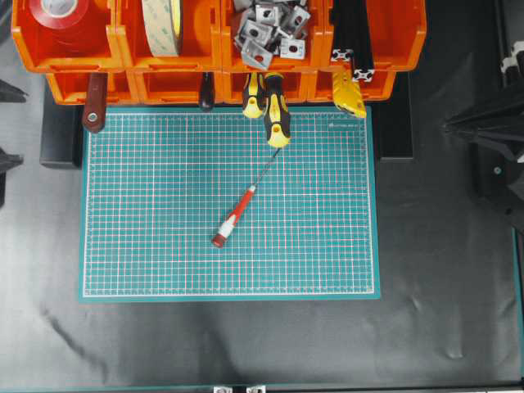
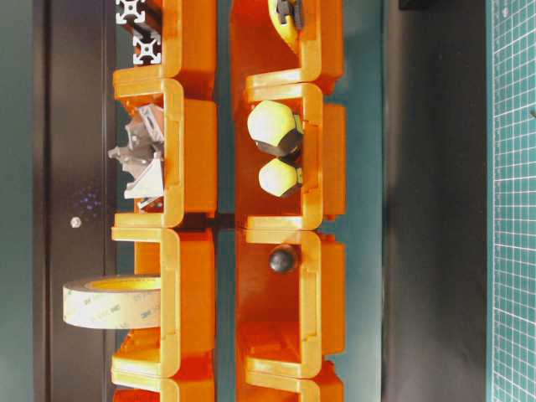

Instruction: Pick red screwdriver from container rack with left arm.

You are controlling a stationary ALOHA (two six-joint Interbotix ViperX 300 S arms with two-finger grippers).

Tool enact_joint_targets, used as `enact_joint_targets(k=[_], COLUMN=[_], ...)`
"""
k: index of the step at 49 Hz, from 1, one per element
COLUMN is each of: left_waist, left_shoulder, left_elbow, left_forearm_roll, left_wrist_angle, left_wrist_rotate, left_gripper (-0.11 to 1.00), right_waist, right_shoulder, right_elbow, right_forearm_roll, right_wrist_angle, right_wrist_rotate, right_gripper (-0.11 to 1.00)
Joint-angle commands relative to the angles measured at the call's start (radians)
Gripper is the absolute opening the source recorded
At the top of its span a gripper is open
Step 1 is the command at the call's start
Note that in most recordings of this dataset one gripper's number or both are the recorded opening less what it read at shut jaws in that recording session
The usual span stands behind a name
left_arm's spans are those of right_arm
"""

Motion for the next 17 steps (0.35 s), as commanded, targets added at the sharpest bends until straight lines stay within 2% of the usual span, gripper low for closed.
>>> enact_joint_targets(k=[1,6,17], left_waist=[0.002,0.003,0.028], left_shoulder=[0.006,0.008,0.025], left_elbow=[-0.012,-0.011,-0.005], left_forearm_roll=[0.005,0.005,0.005], left_wrist_angle=[-0.006,-0.005,0.003], left_wrist_rotate=[-0.002,-0.003,-0.005], left_gripper=[0.86,0.86,0.86], right_waist=[0.002,0.002,0.002], right_shoulder=[0.009,0.011,0.029], right_elbow=[-0.034,-0.032,-0.023], right_forearm_roll=[-0.006,-0.011,-0.011], right_wrist_angle=[-0.052,-0.091,-0.095], right_wrist_rotate=[-0.002,-0.002,0.000], right_gripper=[0.01,0.01,0.01])
